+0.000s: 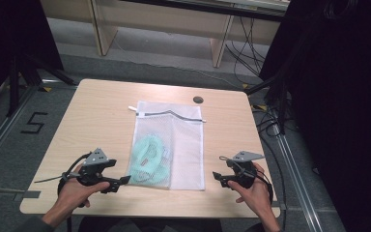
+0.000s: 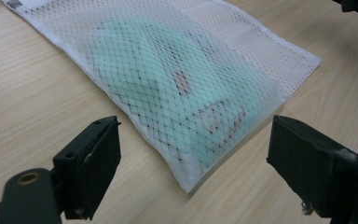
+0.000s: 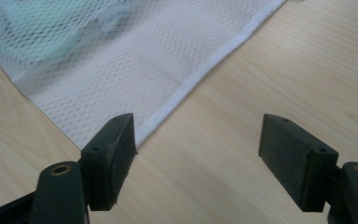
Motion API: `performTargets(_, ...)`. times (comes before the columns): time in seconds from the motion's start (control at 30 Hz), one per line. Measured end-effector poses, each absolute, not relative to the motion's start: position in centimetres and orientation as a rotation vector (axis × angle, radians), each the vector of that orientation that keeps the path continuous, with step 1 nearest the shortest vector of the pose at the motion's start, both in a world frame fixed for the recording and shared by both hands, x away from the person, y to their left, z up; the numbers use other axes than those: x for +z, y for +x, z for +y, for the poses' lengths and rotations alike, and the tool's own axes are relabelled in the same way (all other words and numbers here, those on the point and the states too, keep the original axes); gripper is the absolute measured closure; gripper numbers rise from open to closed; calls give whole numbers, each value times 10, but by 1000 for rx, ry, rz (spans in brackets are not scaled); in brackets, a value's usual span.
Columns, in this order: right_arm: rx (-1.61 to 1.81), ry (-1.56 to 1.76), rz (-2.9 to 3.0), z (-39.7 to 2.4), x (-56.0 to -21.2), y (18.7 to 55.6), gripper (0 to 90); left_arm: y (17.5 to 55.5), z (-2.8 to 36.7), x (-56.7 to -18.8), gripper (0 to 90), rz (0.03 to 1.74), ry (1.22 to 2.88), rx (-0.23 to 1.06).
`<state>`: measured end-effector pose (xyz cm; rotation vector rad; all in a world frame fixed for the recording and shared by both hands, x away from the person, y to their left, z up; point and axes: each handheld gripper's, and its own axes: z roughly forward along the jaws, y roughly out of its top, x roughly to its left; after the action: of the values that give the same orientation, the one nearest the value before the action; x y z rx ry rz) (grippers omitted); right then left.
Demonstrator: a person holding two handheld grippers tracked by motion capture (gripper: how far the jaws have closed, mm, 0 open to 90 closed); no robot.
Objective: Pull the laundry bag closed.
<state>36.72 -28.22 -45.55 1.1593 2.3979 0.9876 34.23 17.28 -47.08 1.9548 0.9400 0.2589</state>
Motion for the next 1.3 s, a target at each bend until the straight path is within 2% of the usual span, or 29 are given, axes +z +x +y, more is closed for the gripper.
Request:
performTargets(0.3, 1014, 1153, 2366, -283, -452, 368, 246, 343, 173, -472, 164, 936, 1959, 276)
performTargets(0.4, 1017, 1107, 2366, -283, -454, 368, 275, 344, 175, -471, 164, 917, 1989, 278)
performTargets(0.53, 1018, 1059, 2380, -281, -454, 368, 276, 344, 173, -472, 166, 948, 1944, 249)
performTargets(0.6, 1009, 1024, 2389, -280, -456, 368, 254, 344, 172, -473, 195, 973, 1917, 211)
performTargets(0.7, 1014, 995, 2394, -276, -457, 369, 265, 344, 171, -474, 281, 968, 1925, 244)
performTargets(0.87, 1057, 957, 2413, -265, -455, 371, 457, 344, 170, -471, 428, 984, 1913, 249)
performTargets(0.93, 1050, 973, 2442, -263, -455, 372, 483, 343, 169, -470, 481, 990, 1905, 243)
performTargets(0.97, 1056, 987, 2458, -258, -457, 373, 528, 343, 164, -468, 528, 980, 1879, 187)
performTargets(1.07, 1032, 952, 2496, -252, -457, 372, 594, 342, 150, -467, 612, 923, 1933, 237)
performTargets(1.2, 1037, 886, 2505, -244, -458, 369, 730, 344, 135, -469, 715, 846, 1998, 264)
performTargets(1.3, 1019, 804, 2543, -239, -458, 372, 811, 348, 132, -473, 807, 810, 2036, 247)
